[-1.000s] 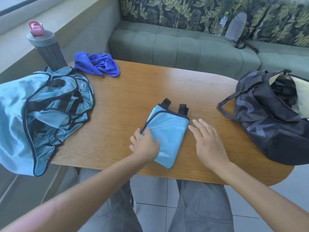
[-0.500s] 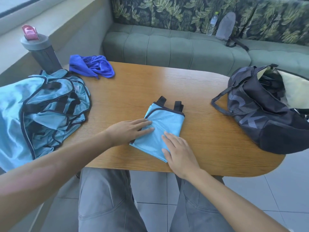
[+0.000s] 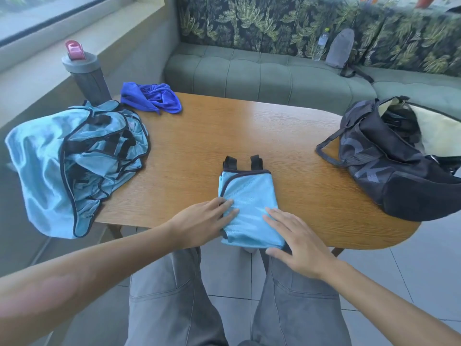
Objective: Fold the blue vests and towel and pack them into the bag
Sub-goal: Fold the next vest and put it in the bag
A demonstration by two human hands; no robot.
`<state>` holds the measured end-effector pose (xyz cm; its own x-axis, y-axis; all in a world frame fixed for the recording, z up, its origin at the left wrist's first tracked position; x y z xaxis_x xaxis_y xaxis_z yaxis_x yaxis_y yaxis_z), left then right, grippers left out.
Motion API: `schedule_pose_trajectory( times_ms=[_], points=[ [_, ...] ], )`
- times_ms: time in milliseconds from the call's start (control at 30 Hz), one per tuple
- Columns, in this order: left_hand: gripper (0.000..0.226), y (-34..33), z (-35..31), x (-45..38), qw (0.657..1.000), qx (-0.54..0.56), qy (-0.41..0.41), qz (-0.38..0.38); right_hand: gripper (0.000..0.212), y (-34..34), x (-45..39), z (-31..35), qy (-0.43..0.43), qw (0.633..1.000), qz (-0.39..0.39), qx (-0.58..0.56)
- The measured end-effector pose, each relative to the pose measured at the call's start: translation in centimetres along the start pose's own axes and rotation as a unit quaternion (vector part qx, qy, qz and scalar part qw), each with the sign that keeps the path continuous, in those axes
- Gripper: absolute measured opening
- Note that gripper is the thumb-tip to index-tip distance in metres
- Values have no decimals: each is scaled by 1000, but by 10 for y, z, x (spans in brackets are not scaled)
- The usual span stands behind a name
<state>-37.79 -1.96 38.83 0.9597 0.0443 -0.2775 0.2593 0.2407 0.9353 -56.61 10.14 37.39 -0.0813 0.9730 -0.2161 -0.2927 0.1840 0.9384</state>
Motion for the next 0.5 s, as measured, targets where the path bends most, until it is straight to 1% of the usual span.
schedule_pose_trajectory(
  times_ms=[67, 100, 200, 300, 400, 500],
  points=[
    [65, -1, 6, 2, 1000, 8, 11, 4, 85, -4, 4, 1, 19, 999, 3, 34],
    [68, -4, 8, 4, 1000, 8, 16, 18, 85, -8, 4, 0, 27, 998, 3, 54],
    [77, -9, 11, 8, 998, -4, 26, 59, 76, -17, 0, -2, 36, 996, -25, 75],
    [84, -9, 12, 14, 996, -4, 24, 90, 77, -23, 1, -2, 30, 996, -65, 61],
    [89, -9, 10, 16, 995, -30, 26, 86, 75, -22, 2, 0, 22, 995, -91, 42],
    [84, -16, 4, 6, 995, -55, 48, 60, 65, -19, 1, -1, -4, 995, -100, -4]
  ],
)
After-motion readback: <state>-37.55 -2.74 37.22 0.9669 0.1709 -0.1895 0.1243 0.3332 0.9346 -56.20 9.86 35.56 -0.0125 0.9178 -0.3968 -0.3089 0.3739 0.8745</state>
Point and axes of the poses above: each hand's wrist, its own x-axis away from the middle knuckle, its own y-axis out of the back of the hand, z = x × y, the point moved 7 cm from there along -x, towards the middle knuckle, and after that the axes turned 10 degrees about -z, right-handed, at the moved point
